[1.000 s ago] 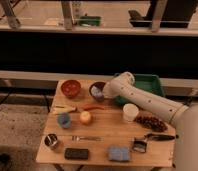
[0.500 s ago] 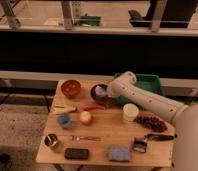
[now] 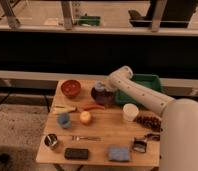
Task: Wipe purple bowl with towel
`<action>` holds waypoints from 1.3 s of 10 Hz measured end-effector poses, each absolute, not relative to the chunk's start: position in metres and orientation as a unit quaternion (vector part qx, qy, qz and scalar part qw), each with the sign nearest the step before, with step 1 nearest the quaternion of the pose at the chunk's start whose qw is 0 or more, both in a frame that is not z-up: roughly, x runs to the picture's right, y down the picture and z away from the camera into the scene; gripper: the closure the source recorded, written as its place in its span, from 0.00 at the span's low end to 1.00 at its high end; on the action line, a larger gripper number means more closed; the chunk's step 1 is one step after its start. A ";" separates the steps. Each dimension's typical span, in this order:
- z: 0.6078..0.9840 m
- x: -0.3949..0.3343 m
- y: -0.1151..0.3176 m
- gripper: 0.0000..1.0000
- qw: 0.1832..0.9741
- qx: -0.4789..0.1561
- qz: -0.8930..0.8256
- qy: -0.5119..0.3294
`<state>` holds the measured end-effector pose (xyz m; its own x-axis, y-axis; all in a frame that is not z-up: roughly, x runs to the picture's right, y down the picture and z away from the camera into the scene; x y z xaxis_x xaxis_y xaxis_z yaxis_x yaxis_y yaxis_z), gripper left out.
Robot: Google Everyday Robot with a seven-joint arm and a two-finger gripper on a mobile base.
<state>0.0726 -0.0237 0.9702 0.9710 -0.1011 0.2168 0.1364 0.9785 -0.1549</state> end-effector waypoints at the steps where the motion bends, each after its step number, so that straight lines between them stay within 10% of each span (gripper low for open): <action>1: 0.975 0.067 -0.025 0.97 0.989 -0.086 -0.060 -0.107; 13: 0.924 0.050 0.014 0.97 0.985 -0.094 -0.044 -0.138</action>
